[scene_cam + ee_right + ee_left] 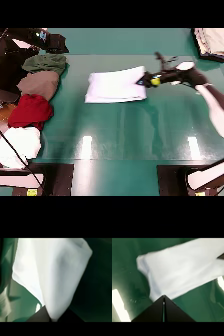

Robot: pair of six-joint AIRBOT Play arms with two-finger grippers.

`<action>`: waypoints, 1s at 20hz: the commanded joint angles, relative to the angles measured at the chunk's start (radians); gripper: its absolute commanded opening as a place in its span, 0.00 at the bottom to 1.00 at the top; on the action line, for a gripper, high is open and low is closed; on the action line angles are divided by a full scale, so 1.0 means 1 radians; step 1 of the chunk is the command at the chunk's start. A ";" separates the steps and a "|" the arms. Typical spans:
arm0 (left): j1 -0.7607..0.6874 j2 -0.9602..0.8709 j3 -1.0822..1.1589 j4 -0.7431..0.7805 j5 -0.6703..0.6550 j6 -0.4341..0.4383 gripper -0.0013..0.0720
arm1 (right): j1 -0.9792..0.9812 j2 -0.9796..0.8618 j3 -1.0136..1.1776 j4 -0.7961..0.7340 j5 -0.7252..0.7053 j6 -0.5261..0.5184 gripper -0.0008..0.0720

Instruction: Fold the shirts.

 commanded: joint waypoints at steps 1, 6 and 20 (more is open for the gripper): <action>0.000 0.000 0.000 -0.003 -0.008 0.000 0.05 | -0.247 0.215 -0.214 -0.073 -0.034 0.000 0.03; 0.000 0.000 0.000 -0.010 -0.009 -0.028 0.05 | -0.703 0.502 -0.502 -0.105 -0.174 -0.005 0.03; 0.000 0.000 0.000 -0.097 -0.021 -0.026 0.05 | -1.146 0.522 -0.497 -0.519 -0.032 0.039 0.38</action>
